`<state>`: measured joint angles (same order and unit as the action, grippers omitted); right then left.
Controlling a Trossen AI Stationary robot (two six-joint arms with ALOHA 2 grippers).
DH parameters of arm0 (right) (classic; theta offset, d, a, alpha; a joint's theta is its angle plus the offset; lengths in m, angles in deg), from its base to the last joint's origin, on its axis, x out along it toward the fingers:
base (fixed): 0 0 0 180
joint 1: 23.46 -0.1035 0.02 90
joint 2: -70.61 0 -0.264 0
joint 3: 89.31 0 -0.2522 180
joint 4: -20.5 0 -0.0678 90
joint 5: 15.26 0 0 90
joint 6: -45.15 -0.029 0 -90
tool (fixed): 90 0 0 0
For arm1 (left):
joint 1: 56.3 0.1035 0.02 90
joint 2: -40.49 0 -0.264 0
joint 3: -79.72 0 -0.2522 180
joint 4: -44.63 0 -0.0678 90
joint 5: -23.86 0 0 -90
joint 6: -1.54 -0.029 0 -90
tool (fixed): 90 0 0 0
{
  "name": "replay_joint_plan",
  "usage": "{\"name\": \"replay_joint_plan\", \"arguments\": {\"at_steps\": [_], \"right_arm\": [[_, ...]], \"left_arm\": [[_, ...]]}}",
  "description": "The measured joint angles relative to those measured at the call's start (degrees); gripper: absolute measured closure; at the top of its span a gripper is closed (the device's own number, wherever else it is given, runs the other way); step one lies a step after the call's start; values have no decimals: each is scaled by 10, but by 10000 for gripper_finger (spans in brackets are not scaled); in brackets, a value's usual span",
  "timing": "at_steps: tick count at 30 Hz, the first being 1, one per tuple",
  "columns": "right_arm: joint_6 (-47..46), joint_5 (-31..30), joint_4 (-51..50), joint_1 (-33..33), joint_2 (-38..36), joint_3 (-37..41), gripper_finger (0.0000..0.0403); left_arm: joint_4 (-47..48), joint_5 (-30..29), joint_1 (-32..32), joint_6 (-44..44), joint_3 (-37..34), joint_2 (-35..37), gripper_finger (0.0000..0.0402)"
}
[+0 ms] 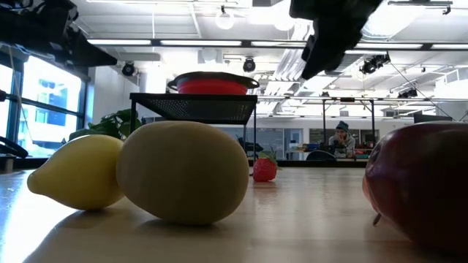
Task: Pick & Place Fruit
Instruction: Put the strawberry into the red strainer bowl
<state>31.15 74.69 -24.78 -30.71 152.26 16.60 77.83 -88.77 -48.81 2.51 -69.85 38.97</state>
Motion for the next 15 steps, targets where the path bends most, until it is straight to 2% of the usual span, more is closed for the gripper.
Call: {"name": "replay_joint_plan", "arguments": {"at_steps": [8,15], "right_arm": [[-12,2,-11,-57,0,1,400],[-13,1,24,-68,0,1,401]], "left_arm": [[2,14,0,8,0,0,402],[17,15,0,9,0,0,402]]}}
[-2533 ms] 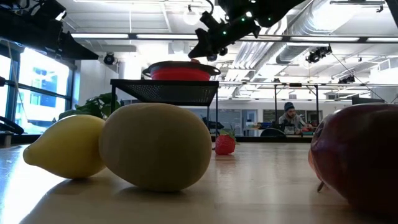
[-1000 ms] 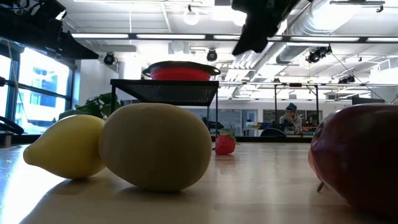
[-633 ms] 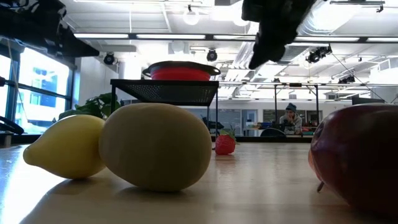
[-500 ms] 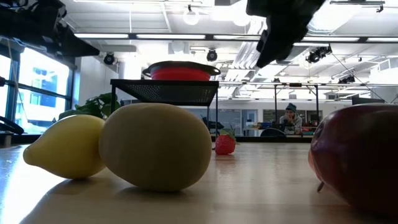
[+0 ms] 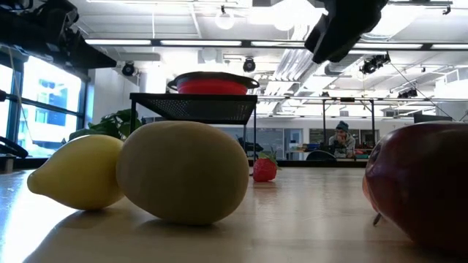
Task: Pick & Place Fruit
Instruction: Put the strawberry into the red strainer bowl
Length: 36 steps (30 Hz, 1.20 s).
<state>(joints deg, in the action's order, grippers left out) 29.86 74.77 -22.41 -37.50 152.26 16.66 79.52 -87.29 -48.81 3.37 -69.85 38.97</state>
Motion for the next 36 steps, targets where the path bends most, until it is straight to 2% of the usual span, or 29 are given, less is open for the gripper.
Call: {"name": "replay_joint_plan", "arguments": {"at_steps": [8,18,25,29,36], "right_arm": [[0,-1,55,4,0,0,401],[-29,-2,58,25,0,0,401],[-28,-73,47,26,4,0,396],[-32,-76,43,29,17,0,357],[-41,-86,57,31,76,0,238]], "left_arm": [[38,0,0,3,0,0,402],[31,0,0,3,0,0,402],[31,0,0,20,0,0,402],[31,0,0,29,0,0,402],[32,0,0,30,0,0,402]]}}
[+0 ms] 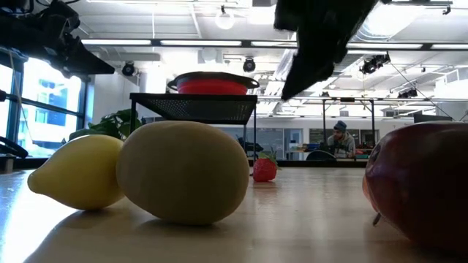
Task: Pick & Place Fruit
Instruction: Put the strawberry into the red strainer bowl
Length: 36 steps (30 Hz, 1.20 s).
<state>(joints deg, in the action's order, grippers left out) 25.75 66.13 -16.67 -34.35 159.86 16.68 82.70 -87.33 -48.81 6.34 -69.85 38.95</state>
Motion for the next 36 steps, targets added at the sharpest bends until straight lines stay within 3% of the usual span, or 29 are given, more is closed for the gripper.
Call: {"name": "replay_joint_plan", "arguments": {"at_steps": [7,20,36], "right_arm": [[10,9,2,13,61,0,188],[63,6,44,33,124,0,192],[90,23,46,53,125,0,192]], "left_arm": [[-1,0,0,0,0,0,402],[3,0,0,0,0,0,402],[3,0,0,0,0,0,402]]}}
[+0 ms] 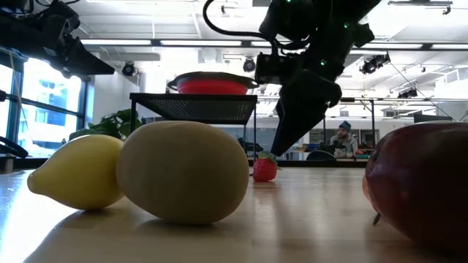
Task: Pick & Place Fruit
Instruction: Put the strawberry into the red strainer bowl
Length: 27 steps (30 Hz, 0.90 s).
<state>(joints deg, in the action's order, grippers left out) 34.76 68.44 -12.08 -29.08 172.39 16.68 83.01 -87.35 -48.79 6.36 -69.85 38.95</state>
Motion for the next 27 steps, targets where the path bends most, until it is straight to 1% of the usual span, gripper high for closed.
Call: {"name": "replay_joint_plan", "arguments": {"at_steps": [2,10,17,20,27], "right_arm": [[2,15,-4,1,0,0,192],[46,35,-3,2,0,0,192],[47,35,-2,10,0,0,197],[47,38,-2,12,0,0,219],[47,52,-1,12,0,0,287]], "left_arm": [[0,0,0,0,0,0,402],[0,0,0,0,0,0,402],[0,0,0,0,0,0,402],[0,0,0,0,0,0,402],[0,0,0,0,0,0,402]]}}
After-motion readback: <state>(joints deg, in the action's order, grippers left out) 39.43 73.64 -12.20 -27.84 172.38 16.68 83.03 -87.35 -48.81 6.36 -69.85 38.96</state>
